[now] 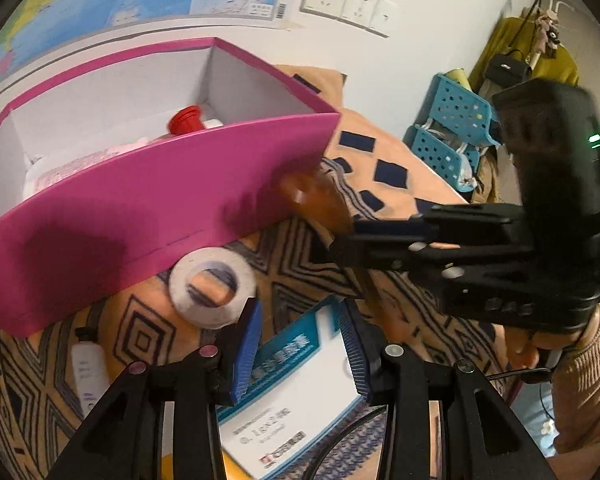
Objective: Organize rigid objects
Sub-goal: 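Lower the right gripper onto the brown wooden comb's handle, then close the right gripper on the comb handle and lift it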
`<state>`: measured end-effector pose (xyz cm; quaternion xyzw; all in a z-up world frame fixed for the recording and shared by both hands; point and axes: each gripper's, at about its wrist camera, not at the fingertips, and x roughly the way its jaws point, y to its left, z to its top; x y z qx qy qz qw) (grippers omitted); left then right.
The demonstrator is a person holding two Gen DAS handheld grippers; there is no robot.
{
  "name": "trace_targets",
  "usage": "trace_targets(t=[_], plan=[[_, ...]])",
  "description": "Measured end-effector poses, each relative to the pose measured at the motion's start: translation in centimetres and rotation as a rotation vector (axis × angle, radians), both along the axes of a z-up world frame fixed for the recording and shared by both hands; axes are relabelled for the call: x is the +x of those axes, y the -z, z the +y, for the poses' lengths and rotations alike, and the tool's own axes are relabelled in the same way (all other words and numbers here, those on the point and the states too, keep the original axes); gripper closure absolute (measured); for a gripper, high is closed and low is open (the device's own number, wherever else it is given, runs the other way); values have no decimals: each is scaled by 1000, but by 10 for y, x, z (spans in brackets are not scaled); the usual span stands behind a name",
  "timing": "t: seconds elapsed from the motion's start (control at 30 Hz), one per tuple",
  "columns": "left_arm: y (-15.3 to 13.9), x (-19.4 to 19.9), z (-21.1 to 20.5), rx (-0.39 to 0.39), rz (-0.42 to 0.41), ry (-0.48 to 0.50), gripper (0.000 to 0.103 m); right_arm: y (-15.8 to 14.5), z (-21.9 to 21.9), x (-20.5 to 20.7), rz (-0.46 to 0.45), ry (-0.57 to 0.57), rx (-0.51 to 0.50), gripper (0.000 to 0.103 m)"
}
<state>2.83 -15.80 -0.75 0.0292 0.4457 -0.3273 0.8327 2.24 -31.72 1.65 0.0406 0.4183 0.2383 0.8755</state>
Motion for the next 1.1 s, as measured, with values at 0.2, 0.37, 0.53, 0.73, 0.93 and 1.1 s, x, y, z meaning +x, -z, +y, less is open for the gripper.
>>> trace_targets(t=[0.2,0.37,0.53,0.73,0.93,1.1], plan=[[-9,-3,-11,-21,-18,36,62,-25,2,-17,-75,10,52,84],[-18,-3,-12,-24,-49,36,62,-40,2,-20,-106,5,93,85],[-30,-1,-9,-61,-58,60,62,-56,3,-21,-142,-7,115,102],[-48,6,-5,-96,-78,71,65,-86,10,-17,-213,-37,141,102],[-44,19,4,-71,-86,31,65,-80,12,-1,-185,-27,128,97],[-14,23,18,-12,-30,2,65,-30,6,14,-28,-4,147,82]])
